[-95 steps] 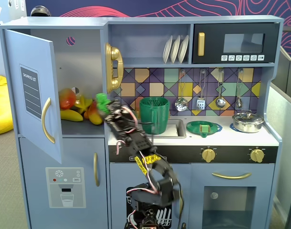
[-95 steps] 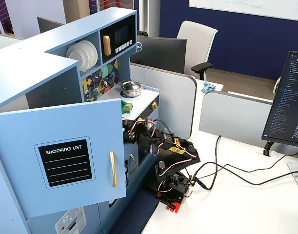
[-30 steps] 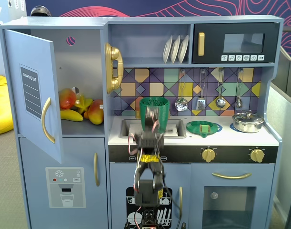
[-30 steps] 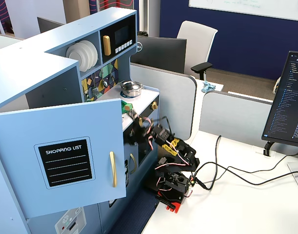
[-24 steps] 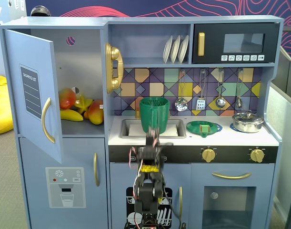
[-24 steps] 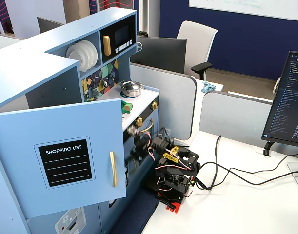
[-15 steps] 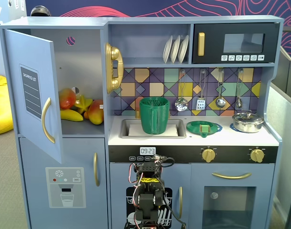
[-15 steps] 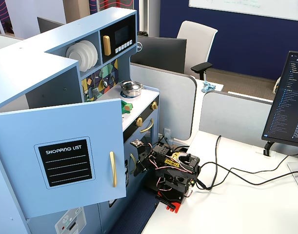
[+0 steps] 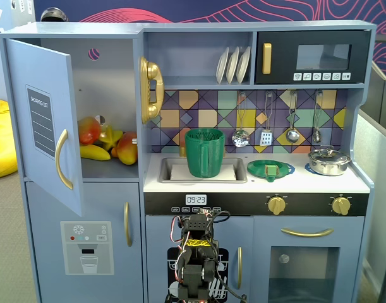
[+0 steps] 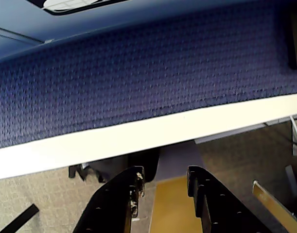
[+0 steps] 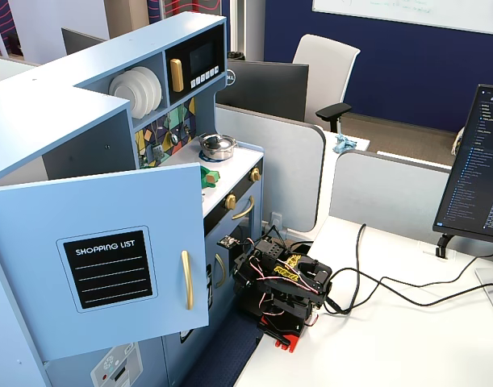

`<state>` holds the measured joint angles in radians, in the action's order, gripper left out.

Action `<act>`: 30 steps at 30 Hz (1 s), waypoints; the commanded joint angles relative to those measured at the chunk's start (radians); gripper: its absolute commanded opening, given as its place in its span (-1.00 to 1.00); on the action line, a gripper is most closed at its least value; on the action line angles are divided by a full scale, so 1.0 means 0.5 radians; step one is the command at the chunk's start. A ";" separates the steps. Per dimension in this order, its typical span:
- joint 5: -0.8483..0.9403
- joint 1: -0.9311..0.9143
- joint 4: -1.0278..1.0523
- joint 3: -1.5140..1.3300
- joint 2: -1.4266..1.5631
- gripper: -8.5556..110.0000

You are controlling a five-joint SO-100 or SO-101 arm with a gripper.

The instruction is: Pick up the green pineapple from the left cabinet and place it in the green recipient

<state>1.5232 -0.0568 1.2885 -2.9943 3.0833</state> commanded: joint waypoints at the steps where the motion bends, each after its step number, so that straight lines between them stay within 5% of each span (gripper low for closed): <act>1: 0.350 -0.037 0.230 -0.003 0.025 -0.74; 30: -0.025 -0.046 0.488 -0.003 0.190 -0.68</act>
<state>1.5555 -0.0721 1.3606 -2.9882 3.1845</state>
